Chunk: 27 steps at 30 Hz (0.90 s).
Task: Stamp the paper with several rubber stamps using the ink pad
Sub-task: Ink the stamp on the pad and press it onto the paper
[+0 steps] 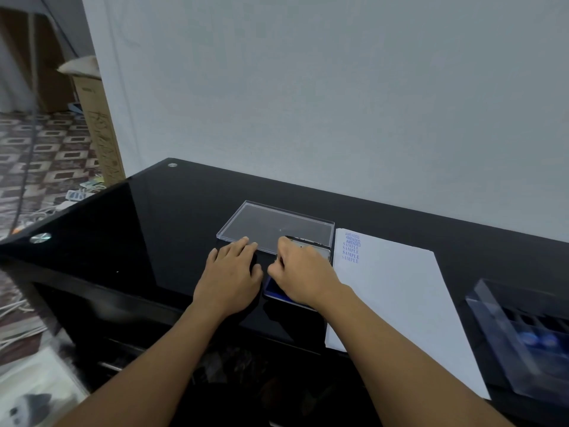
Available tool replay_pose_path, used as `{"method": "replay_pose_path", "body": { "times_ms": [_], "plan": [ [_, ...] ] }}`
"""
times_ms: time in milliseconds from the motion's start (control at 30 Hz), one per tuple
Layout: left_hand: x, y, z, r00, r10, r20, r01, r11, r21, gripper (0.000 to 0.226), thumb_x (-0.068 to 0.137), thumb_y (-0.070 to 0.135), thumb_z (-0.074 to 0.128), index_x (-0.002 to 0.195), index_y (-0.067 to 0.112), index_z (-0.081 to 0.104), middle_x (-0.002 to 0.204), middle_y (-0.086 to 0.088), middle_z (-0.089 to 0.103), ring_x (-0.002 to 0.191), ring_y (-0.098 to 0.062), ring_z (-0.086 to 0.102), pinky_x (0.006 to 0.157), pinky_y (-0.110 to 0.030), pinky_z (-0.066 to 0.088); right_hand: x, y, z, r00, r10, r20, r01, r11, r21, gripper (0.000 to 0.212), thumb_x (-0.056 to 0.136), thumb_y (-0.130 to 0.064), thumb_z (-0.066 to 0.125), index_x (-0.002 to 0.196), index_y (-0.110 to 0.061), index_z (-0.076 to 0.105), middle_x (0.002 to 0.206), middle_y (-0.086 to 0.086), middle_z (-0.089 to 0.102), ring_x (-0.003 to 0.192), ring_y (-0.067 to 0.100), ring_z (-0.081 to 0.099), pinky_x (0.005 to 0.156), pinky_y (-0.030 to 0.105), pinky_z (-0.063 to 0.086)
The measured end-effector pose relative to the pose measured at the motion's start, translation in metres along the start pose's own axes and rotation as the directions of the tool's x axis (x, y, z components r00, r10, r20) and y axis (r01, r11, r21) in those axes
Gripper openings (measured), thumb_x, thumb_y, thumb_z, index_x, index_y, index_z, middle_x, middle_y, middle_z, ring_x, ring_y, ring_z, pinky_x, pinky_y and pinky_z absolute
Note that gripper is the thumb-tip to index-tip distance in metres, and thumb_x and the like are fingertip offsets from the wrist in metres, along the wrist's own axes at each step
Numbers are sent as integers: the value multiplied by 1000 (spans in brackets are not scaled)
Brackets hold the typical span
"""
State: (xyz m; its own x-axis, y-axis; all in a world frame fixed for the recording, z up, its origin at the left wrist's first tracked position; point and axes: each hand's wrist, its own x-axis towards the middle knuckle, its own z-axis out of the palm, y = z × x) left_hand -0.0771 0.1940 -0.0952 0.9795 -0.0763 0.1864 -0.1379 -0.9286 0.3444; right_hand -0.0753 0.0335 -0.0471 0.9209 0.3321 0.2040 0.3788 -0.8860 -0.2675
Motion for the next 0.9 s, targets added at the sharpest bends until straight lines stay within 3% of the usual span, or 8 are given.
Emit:
{"method": "replay_pose_path", "body": {
  "times_ms": [133,267,567,767,900],
  "plan": [
    [-1,0,-1,1000,0,8,0,1000,1,54,104,37,33,156,22,26,166,0,19,152,-18,17,124,-46,12,0,-1,-1,1000,-8,-2,8,1000,-7,17,95,-27,46,84,-17,37,68,2,50,63,22,48,49,32,32],
    [-1,0,-1,1000,6,16,-6,1000,-9,54,105,37,33,157,23,25,166,1,17,153,-17,15,124,-46,10,5,-3,-2,1000,1,21,0,1000,-17,15,94,-29,47,87,-18,41,73,3,54,67,22,54,57,36,45],
    [4,0,-5,999,-20,38,23,997,-72,55,103,35,41,156,24,29,166,2,20,152,-17,17,124,-47,11,6,-4,-14,992,-9,122,9,1000,-6,15,96,-31,47,92,-18,43,80,2,54,73,23,54,62,35,43],
    [9,5,-19,998,-58,25,61,978,-201,56,101,32,46,155,22,34,164,1,24,150,-21,23,122,-47,22,1,3,-19,995,12,102,-26,991,130,15,95,-33,47,96,-18,49,86,4,62,78,23,59,73,43,53],
    [17,18,-32,999,-28,-19,22,965,-261,55,101,31,48,153,19,37,161,1,32,148,-18,27,120,-40,26,0,14,-35,999,39,16,-41,968,249,8,95,-29,49,96,-22,48,79,1,60,73,20,57,67,38,49]
  ]
}}
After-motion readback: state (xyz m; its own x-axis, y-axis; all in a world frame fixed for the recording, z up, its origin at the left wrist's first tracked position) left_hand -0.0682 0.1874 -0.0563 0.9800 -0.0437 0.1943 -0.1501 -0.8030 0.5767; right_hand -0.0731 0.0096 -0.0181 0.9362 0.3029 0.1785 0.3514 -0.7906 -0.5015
